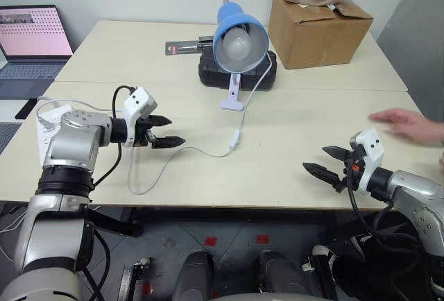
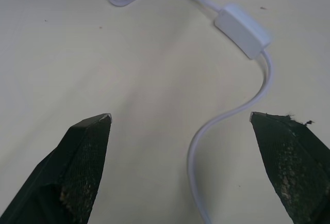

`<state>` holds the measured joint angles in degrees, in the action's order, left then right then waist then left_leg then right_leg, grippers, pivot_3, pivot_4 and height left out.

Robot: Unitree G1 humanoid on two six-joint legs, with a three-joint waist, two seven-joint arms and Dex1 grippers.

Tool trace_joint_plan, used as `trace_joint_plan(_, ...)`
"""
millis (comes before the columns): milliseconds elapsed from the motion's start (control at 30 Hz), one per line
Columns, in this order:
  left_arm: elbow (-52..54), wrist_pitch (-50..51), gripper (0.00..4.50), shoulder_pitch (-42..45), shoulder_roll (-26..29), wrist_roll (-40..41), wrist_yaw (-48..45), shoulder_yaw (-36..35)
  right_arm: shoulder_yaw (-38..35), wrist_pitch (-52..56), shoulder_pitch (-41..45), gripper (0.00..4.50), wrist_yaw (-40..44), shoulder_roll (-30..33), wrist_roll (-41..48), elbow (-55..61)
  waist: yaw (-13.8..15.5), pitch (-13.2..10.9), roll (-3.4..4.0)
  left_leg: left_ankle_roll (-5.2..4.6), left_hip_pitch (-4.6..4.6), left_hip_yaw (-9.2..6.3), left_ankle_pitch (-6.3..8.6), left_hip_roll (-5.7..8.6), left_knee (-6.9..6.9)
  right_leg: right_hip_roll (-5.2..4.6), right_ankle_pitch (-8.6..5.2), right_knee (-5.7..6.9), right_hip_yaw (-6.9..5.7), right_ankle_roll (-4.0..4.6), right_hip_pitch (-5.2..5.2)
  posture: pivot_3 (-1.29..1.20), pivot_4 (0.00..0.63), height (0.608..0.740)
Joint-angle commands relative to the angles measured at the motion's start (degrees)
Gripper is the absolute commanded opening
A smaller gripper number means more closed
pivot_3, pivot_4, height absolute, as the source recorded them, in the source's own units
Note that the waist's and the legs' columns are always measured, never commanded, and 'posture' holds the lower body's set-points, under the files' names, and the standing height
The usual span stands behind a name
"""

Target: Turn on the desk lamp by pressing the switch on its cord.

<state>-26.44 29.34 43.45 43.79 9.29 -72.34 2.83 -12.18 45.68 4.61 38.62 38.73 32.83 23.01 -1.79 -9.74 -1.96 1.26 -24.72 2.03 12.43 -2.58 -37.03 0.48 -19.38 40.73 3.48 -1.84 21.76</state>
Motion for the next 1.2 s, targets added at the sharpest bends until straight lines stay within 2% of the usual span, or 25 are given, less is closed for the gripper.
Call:
trace_joint_plan(33,1.9,1.4,4.5,0.5,2.4,1.3,-2.1,-0.6,-2.0,0.5,-0.5,4.5,-0.7,-0.2,2.3,4.1,-0.1,0.0,0.0,0.0,0.0,0.0,0.0,-0.01,0.01,0.0,0.0,0.0,0.0,0.0,0.01,0.0,0.15,0.74)
trace_joint_plan(333,1.7,4.7,4.5,2.5,2.7,3.1,-3.4,-0.5,-2.6,1.2,-1.1,4.5,-3.4,-0.9,4.1,6.6,0.0,0.0,0.0,-0.01,-0.02,-0.01,-0.01,-0.02,-0.04,-0.01,0.0,0.03,0.0,0.01,0.01,0.0,0.15,0.74)
trace_joint_plan(467,1.4,8.2,4.5,4.6,0.6,4.8,-1.6,-1.7,-2.7,0.7,-1.1,4.5,-5.5,-1.7,3.4,7.1,0.0,0.0,-0.01,-0.02,-0.02,-0.05,-0.01,-0.03,-0.04,-0.01,0.0,0.05,-0.04,0.01,0.01,0.0,0.15,0.74)
trace_joint_plan(633,4.8,11.6,4.5,5.5,-0.8,4.6,1.1,0.2,-1.6,1.0,-1.7,4.5,-8.1,-2.6,3.1,9.6,0.0,0.0,0.0,-0.02,-0.03,-0.03,-0.01,-0.02,-0.01,-0.01,0.0,0.03,-0.01,0.01,0.02,0.0,0.15,0.74)
trace_joint_plan(967,18.9,22.9,4.5,3.3,-17.0,3.7,19.4,5.3,3.6,1.4,0.7,4.5,-11.6,-4.9,2.2,11.7,0.2,0.0,-0.02,-0.02,-0.04,-0.06,-0.01,0.01,-0.1,-0.03,0.0,0.06,-0.01,0.0,-0.02,0.0,0.15,0.74)
trace_joint_plan(1067,18.6,24.5,4.5,4.0,-22.2,2.2,25.5,6.5,4.3,1.4,0.8,4.5,-13.1,-6.0,2.0,12.4,0.2,0.0,-0.01,-0.01,-0.04,-0.07,-0.02,0.01,-0.08,-0.03,0.0,0.06,-0.01,0.0,-0.02,0.0,0.15,0.74)
trace_joint_plan(1200,14.2,21.2,4.5,5.2,-25.0,-1.5,29.8,10.3,5.0,2.1,0.3,4.5,-14.9,-7.4,2.4,14.3,0.0,0.0,-0.01,0.0,-0.02,-0.07,-0.02,0.0,-0.07,0.0,0.0,0.08,0.01,0.0,-0.02,0.0,0.15,0.74)
